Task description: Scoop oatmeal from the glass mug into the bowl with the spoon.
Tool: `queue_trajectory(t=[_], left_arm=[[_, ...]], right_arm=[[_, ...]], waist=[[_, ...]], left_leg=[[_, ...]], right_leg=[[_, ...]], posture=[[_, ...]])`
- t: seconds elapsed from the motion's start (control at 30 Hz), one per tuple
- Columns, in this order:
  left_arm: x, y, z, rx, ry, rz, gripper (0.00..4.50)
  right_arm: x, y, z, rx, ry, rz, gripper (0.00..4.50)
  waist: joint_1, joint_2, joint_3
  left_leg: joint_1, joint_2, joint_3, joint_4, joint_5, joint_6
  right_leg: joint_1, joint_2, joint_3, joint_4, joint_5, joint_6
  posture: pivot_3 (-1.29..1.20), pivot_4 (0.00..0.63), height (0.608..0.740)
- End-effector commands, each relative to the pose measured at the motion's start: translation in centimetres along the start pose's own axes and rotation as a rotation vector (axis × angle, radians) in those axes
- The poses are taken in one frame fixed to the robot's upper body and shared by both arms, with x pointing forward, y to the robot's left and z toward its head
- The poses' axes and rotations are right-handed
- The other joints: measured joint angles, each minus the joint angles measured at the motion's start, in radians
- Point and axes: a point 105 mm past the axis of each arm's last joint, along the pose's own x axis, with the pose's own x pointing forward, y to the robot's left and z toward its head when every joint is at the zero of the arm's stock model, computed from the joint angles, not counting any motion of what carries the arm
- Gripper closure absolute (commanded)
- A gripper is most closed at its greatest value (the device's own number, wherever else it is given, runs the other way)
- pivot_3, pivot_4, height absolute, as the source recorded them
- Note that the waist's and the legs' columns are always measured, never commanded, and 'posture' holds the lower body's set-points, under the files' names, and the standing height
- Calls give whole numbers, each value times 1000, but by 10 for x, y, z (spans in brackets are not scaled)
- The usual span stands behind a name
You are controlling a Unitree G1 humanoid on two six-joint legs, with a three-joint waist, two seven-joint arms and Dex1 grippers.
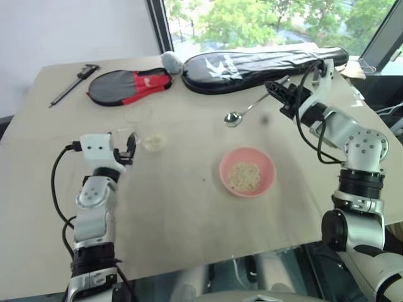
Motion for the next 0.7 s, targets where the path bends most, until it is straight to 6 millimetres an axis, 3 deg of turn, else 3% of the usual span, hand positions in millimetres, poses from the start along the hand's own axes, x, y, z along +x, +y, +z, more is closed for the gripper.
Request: queue_trajectory(t=[0.03,0.17,0.47,0.7], left_arm=[[5,-1,7,-1,-35,4,2715],[11,-2,5,1,-30,6,4473],[20,-16,7,-30,-45,-53,4473],[31,-47,18,-52,-83,-199,4473]], right_arm=[[-2,14,15,-63,-51,46,4500],[-2,15,15,-66,-52,51,4500],[2,33,24,-93,-74,103,4500],[12,88,39,-153,-103,273,4500]], waist=[[0,0,0],[2,0,-1],[-1,2,-1],[5,2,-1]], left_leg=[[0,0,0,0,1,-2],[0,0,0,0,1,-2],[2,0,0,0,0,1],[1,-1,-1,0,1,-1]], right_leg=[[0,0,0,0,0,0],[0,-2,0,0,0,0],[0,0,0,2,1,-1],[0,0,-1,2,1,-1]], posture=[[0,150,740],[0,150,740],[0,150,740],[0,150,740]])
